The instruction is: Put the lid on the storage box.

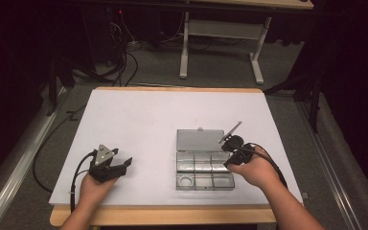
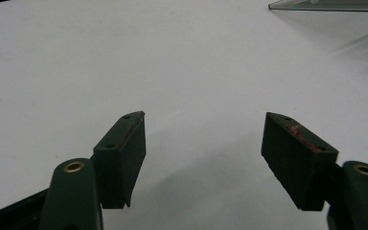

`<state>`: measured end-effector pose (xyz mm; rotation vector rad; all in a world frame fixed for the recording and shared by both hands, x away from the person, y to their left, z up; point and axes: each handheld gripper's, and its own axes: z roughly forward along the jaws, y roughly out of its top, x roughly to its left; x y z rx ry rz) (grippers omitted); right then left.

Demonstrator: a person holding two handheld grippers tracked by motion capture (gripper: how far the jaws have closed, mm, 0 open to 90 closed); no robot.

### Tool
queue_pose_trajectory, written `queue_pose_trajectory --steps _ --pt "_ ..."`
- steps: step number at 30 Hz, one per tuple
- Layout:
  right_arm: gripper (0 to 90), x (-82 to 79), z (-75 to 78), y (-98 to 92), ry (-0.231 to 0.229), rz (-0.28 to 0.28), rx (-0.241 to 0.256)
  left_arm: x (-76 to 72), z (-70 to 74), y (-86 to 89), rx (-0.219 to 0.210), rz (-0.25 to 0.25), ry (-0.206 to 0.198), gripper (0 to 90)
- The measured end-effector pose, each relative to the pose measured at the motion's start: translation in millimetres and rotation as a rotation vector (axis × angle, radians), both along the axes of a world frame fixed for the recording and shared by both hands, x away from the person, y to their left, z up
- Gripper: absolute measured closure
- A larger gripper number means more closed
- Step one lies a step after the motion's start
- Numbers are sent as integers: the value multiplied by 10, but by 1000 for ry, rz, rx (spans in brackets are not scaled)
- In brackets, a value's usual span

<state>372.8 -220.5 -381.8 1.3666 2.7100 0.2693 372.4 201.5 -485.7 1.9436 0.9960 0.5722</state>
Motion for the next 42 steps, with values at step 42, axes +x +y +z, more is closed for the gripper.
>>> queue_pose_trajectory --steps 42 --pt "740 -42 -265 -722 -47 -204 -17 -7 0 3 -8 0 -7 328"
